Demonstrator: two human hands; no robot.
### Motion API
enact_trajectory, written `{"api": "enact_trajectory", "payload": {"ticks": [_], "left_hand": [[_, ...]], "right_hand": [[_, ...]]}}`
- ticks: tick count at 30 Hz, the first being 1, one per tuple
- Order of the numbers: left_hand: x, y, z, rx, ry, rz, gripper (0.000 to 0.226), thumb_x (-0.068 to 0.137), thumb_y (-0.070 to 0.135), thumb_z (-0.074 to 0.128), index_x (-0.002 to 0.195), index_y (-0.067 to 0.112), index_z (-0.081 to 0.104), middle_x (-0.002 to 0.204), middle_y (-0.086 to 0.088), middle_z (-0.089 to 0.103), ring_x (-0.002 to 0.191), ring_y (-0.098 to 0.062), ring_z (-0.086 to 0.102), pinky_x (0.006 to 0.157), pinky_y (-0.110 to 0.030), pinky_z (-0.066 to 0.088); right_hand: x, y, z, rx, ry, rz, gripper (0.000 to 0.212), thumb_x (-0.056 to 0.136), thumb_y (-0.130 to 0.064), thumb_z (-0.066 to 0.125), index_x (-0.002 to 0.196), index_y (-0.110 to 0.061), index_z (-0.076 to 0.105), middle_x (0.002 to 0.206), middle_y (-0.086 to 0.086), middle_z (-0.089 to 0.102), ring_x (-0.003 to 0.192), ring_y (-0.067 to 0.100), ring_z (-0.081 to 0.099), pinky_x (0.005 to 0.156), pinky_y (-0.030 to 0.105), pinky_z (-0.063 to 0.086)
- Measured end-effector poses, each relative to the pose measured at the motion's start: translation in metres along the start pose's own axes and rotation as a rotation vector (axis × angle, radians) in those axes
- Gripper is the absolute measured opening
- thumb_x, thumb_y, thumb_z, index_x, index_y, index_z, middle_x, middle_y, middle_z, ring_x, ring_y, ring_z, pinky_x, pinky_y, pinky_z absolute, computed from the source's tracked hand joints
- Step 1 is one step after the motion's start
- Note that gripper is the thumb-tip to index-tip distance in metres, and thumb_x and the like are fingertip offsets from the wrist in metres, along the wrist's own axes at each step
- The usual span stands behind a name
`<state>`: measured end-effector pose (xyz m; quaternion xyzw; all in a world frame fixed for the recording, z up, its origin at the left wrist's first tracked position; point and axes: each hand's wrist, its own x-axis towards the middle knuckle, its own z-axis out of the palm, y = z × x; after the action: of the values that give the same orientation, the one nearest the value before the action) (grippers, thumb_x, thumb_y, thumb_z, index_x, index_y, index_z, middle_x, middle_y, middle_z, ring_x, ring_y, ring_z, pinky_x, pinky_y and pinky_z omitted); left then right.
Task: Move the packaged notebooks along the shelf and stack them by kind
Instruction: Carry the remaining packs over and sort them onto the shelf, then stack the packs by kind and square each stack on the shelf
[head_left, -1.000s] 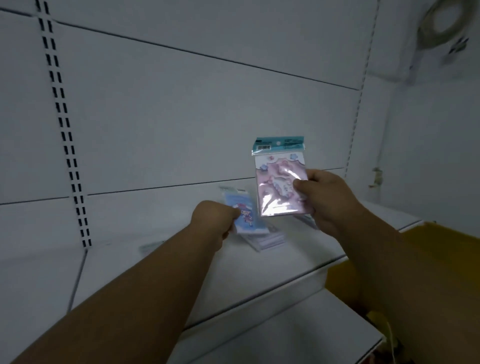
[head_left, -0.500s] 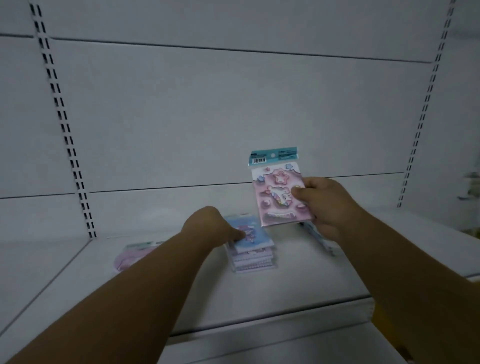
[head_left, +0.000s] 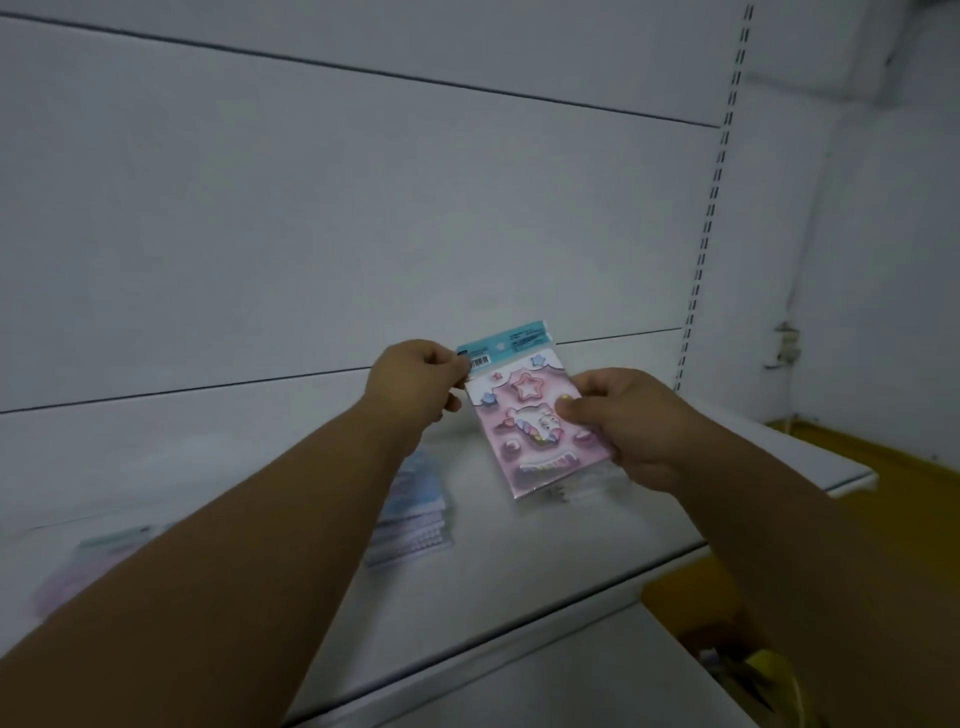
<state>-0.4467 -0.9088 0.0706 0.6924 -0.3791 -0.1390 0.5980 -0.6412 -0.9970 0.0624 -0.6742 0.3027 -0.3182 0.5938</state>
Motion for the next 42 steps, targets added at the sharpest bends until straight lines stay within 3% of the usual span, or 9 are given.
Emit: {"api": "enact_trajectory", "payload": {"ticks": [5, 10, 13, 17, 22, 25, 28, 31, 42], "left_hand": [[0.028, -0.002, 0.054, 0.204, 0.059, -0.018, 0.016, 0.081, 0.017, 0.072, 0.075, 0.012, 0.058, 0.072, -0.003, 0.073, 0.043, -0.010, 0.063, 0.035, -0.017, 0.040], [0.053, -0.012, 0.088, 0.657, 0.018, -0.041, 0.016, 0.076, 0.022, 0.072, 0.084, 0.009, 0.068, 0.081, -0.006, 0.073, 0.074, -0.023, 0.070, 0.067, -0.036, 0.060], [0.060, -0.016, 0.099, 0.858, 0.033, -0.030, 0.016, 0.076, 0.024, 0.071, 0.085, 0.012, 0.068, 0.086, -0.005, 0.070, 0.075, -0.020, 0.064, 0.057, -0.028, 0.050], [0.062, -0.026, 0.108, 1.026, 0.044, -0.043, 0.018, 0.077, 0.026, 0.070, 0.089, 0.016, 0.061, 0.100, -0.005, 0.066, 0.085, -0.023, 0.059, 0.071, -0.032, 0.049], [0.052, -0.027, 0.111, 1.071, 0.120, 0.001, 0.019, 0.078, 0.024, 0.070, 0.090, 0.020, 0.056, 0.099, -0.002, 0.065, 0.090, -0.024, 0.060, 0.080, -0.036, 0.054], [0.045, -0.016, 0.102, 1.027, 0.162, 0.065, 0.017, 0.075, 0.020, 0.069, 0.083, 0.022, 0.054, 0.089, 0.001, 0.064, 0.083, -0.022, 0.060, 0.075, -0.036, 0.055], [0.033, -0.006, 0.076, 0.985, 0.194, 0.129, 0.015, 0.074, 0.024, 0.068, 0.078, 0.025, 0.054, 0.084, 0.002, 0.061, 0.081, -0.021, 0.058, 0.066, -0.031, 0.048], [0.009, -0.007, 0.032, 0.979, 0.243, 0.175, 0.017, 0.075, 0.031, 0.069, 0.079, 0.029, 0.052, 0.080, 0.005, 0.057, 0.075, -0.016, 0.056, 0.062, -0.028, 0.044], [-0.115, -0.059, -0.208, 1.044, 0.369, -0.013, 0.017, 0.077, 0.038, 0.068, 0.077, 0.033, 0.051, 0.075, 0.013, 0.055, 0.069, -0.005, 0.052, 0.060, -0.026, 0.044]], "right_hand": [[0.021, 0.006, -0.039, -0.205, 0.157, 0.012, 0.012, 0.082, -0.007, 0.072, 0.088, 0.001, 0.065, 0.077, 0.017, 0.075, 0.068, 0.028, 0.074, 0.069, 0.046, 0.061], [0.058, 0.026, -0.058, -0.558, 0.124, 0.049, 0.023, 0.075, -0.020, 0.079, 0.076, -0.003, 0.064, 0.071, 0.012, 0.073, 0.061, 0.022, 0.073, 0.064, 0.043, 0.062], [0.079, 0.035, -0.063, -0.709, 0.093, 0.042, 0.033, 0.071, -0.030, 0.082, 0.076, -0.005, 0.062, 0.069, 0.010, 0.071, 0.053, 0.021, 0.070, 0.050, 0.035, 0.060], [0.093, 0.046, -0.064, -0.891, 0.037, -0.009, 0.042, 0.064, -0.041, 0.084, 0.070, -0.011, 0.055, 0.054, 0.005, 0.061, 0.029, 0.016, 0.058, 0.031, 0.018, 0.040], [0.089, 0.046, -0.058, -1.131, 0.076, -0.224, 0.044, 0.068, -0.050, 0.074, 0.066, -0.026, 0.038, 0.063, -0.007, 0.049, 0.053, 0.007, 0.048, 0.043, 0.021, 0.029], [0.083, 0.036, -0.048, -1.140, 0.084, -0.347, 0.035, 0.076, -0.046, 0.068, 0.069, -0.028, 0.039, 0.068, -0.008, 0.048, 0.059, 0.009, 0.048, 0.048, 0.021, 0.037], [0.075, 0.018, -0.025, -1.055, 0.046, -0.507, 0.027, 0.080, -0.042, 0.067, 0.090, -0.020, 0.054, 0.084, -0.002, 0.056, 0.074, 0.018, 0.056, 0.064, 0.031, 0.048], [0.060, 0.000, 0.015, -0.952, 0.003, -0.629, 0.032, 0.082, -0.041, 0.066, 0.102, -0.019, 0.056, 0.094, 0.000, 0.058, 0.081, 0.019, 0.057, 0.067, 0.032, 0.046], [-0.028, -0.030, 0.234, -0.848, -0.100, -0.736, 0.030, 0.084, -0.041, 0.061, 0.101, -0.017, 0.056, 0.091, 0.001, 0.058, 0.081, 0.021, 0.057, 0.064, 0.031, 0.043]]}}
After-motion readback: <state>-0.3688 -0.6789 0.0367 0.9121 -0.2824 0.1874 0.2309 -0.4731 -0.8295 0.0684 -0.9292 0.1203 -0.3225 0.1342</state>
